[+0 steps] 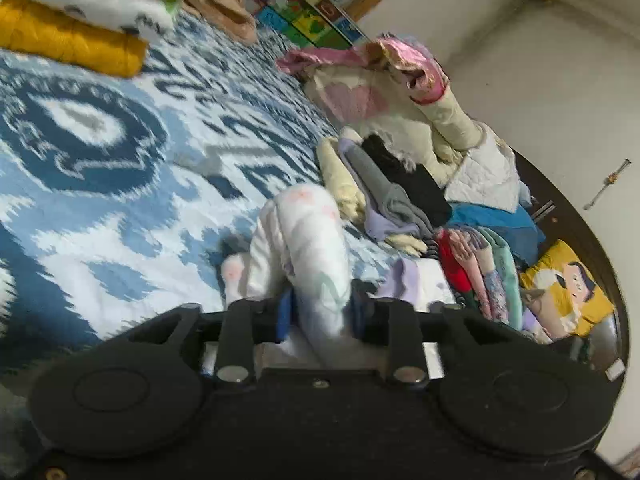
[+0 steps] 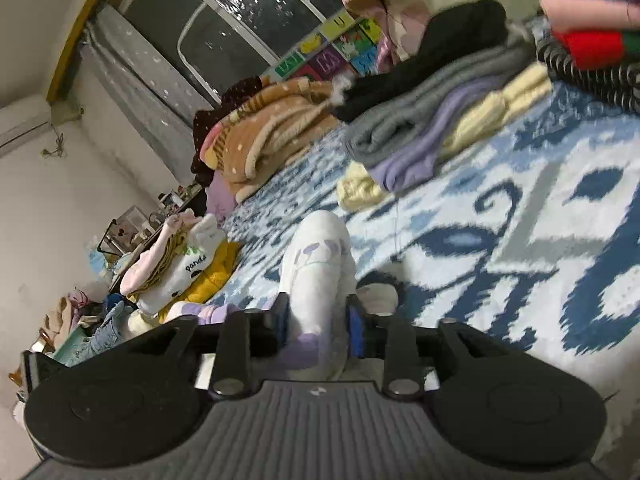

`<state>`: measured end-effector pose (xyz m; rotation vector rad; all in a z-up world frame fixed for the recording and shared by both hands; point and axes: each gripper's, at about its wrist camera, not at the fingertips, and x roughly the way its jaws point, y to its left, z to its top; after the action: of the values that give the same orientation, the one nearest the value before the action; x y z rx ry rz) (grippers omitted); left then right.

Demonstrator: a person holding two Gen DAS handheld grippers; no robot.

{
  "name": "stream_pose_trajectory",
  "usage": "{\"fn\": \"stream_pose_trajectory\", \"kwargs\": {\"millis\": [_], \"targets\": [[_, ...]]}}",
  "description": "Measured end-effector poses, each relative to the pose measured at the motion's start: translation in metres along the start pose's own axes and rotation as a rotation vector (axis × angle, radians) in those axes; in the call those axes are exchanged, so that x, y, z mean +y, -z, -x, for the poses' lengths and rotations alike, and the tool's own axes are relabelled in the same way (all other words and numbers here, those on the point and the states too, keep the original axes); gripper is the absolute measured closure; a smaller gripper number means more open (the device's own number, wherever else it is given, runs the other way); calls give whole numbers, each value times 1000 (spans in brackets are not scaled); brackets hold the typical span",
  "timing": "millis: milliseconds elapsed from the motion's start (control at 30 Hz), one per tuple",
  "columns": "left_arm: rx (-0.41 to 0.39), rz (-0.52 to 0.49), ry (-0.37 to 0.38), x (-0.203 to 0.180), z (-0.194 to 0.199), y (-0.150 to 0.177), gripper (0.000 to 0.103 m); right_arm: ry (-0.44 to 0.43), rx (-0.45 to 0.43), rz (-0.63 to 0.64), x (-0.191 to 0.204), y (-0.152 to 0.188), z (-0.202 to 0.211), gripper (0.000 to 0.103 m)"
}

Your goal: Fold clothes

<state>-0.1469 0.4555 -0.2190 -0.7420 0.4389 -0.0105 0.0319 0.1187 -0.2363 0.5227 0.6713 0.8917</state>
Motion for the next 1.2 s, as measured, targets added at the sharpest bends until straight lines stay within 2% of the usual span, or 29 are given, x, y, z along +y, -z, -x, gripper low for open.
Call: {"fn": "stream_pose_trajectory", "kwargs": {"millis": [33, 67, 133, 200, 267, 400, 500, 600, 700, 867, 1000, 1067, 1200], "targets": [[-15, -12, -16, -3, 5, -1, 50, 8, -13, 10, 2, 0, 5, 51], [-30, -26, -34, -5, 10, -1, 49, 18, -25, 26, 5, 0, 10, 47], [-65, -56, -65, -11, 22, -3, 49, 38, -51, 61, 10, 1, 20, 47], [-113, -127, -105, -24, 37, -1, 49, 61, -86, 126, 19, 3, 30, 46], [-138, -226, -87, -42, 50, 4, 49, 75, -127, 248, 35, 8, 41, 46], [-111, -409, -51, -74, 45, 26, 49, 25, -106, 494, 66, 22, 40, 47], [-61, -469, -86, -75, 22, 39, 49, 45, -20, 563, 72, 34, 24, 47], [32, -585, -146, -72, -3, 55, 49, 94, 60, 593, 69, 46, 15, 48], [60, -567, -129, -64, -6, 52, 49, 98, 68, 571, 67, 49, 15, 48], [58, -618, -122, -66, -7, 56, 49, 104, 70, 581, 70, 51, 21, 47], [-28, -611, -97, -75, 16, 40, 48, 68, 23, 634, 84, 42, 40, 43], [-95, -622, -102, -80, 22, 31, 48, 60, -23, 698, 91, 36, 44, 32], [-108, -650, -124, -75, 5, 16, 48, 48, -27, 795, 96, 23, 23, 31]]}}
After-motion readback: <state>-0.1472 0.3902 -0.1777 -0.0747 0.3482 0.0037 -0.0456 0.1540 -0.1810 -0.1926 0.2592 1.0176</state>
